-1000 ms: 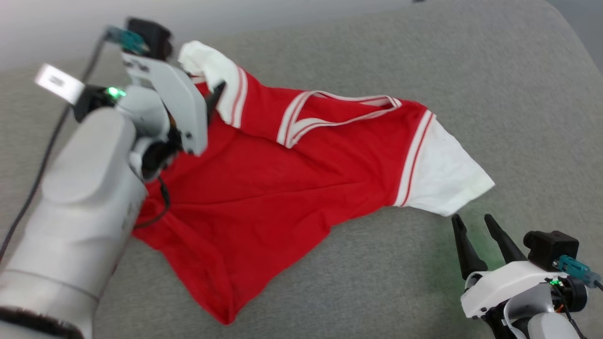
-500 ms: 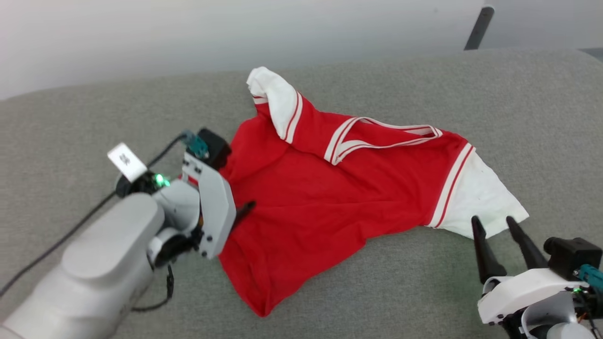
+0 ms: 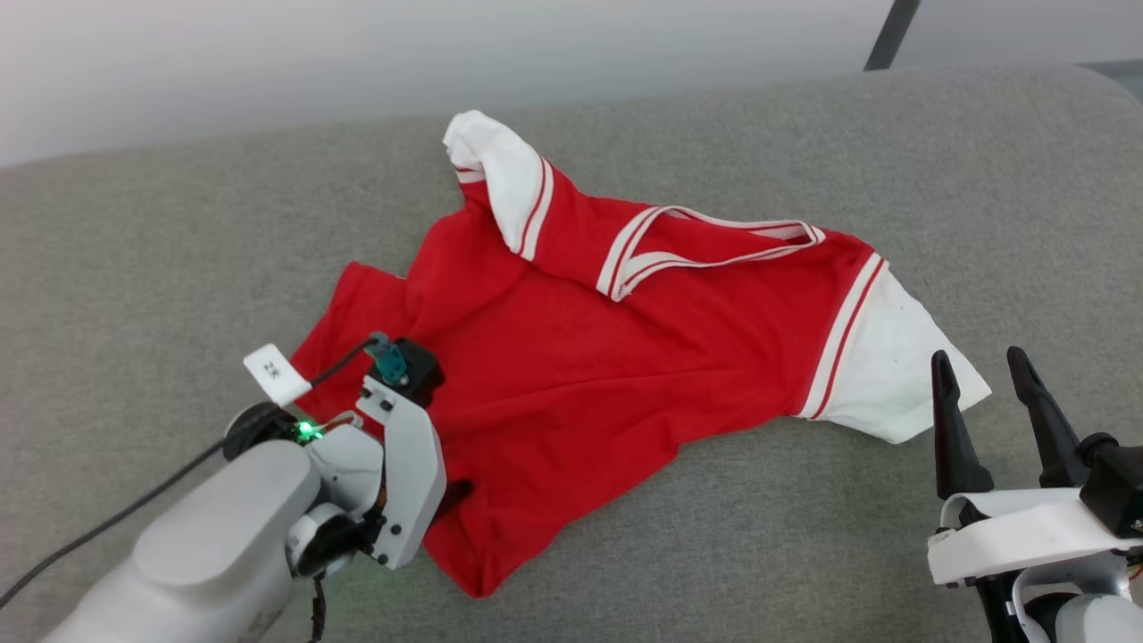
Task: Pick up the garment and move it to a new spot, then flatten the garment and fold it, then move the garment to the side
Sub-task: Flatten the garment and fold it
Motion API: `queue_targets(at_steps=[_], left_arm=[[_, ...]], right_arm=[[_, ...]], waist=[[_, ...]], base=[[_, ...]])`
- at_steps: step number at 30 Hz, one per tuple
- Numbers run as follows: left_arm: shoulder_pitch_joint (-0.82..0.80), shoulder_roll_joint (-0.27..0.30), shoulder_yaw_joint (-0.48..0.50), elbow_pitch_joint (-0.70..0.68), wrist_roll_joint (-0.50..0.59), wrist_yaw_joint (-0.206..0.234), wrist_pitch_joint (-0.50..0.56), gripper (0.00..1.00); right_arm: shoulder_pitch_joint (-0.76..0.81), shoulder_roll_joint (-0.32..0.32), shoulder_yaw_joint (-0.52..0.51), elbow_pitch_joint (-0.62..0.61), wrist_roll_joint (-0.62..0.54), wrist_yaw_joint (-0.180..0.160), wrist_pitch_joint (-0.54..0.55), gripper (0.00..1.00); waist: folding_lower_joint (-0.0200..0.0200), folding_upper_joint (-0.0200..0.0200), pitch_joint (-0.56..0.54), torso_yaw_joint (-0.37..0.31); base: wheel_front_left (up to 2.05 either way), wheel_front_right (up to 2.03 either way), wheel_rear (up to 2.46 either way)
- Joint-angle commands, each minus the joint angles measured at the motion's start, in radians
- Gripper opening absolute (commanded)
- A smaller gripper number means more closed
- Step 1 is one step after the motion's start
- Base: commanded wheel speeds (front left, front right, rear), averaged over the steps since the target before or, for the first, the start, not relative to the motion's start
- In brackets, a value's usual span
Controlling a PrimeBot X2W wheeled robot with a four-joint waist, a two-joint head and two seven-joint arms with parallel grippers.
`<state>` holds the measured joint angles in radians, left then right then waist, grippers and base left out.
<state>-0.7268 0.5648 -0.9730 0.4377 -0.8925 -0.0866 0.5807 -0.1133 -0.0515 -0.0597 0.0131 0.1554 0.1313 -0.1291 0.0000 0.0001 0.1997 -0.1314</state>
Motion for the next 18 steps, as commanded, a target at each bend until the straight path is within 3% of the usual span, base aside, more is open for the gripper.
queue_targets(at_steps=[1, 4, 5, 6, 9, 18], left_arm=[[0.043, -0.001, -0.025, 0.037, -0.01, 0.017, 0.04, 1.0], [0.065, -0.011, -0.035, 0.069, -0.035, 0.034, 0.094, 1.0], [0.07, -0.015, -0.04, 0.072, -0.041, 0.035, 0.109, 0.65], [0.081, -0.019, -0.044, 0.081, -0.056, 0.039, 0.13, 0.0], [0.099, -0.041, -0.046, 0.074, -0.088, 0.031, 0.158, 0.0], [0.134, -0.071, -0.012, -0.041, -0.196, 0.065, 0.228, 0.0]], right_arm=[[-0.014, 0.001, -0.002, -0.005, -0.006, -0.001, -0.01, 1.0], [-0.023, 0.001, -0.002, -0.011, -0.005, -0.001, -0.016, 1.0], [-0.025, 0.001, -0.001, -0.012, -0.001, -0.001, -0.019, 1.0], [-0.026, 0.002, 0.0, -0.011, 0.002, -0.001, -0.021, 1.0], [-0.026, 0.002, -0.004, -0.006, 0.008, -0.001, -0.029, 1.0], [0.002, 0.001, -0.011, 0.014, -0.012, -0.001, -0.014, 1.0]], waist=[[0.0, -0.0001, 0.03, -0.023], [0.0, -0.0001, 0.051, -0.036], [0.0, -0.0001, 0.058, -0.039], [0.0, -0.0001, 0.062, -0.042], [0.0, -0.0001, 0.068, -0.044], [0.0, -0.0001, -0.009, -0.006]], base=[[0.0, 0.0, 0.0], [0.0, 0.0, 0.0], [0.0, 0.0, 0.0], [0.0, 0.0, 0.0], [0.0, 0.0, 0.0], [0.0, 0.0, 0.0]])
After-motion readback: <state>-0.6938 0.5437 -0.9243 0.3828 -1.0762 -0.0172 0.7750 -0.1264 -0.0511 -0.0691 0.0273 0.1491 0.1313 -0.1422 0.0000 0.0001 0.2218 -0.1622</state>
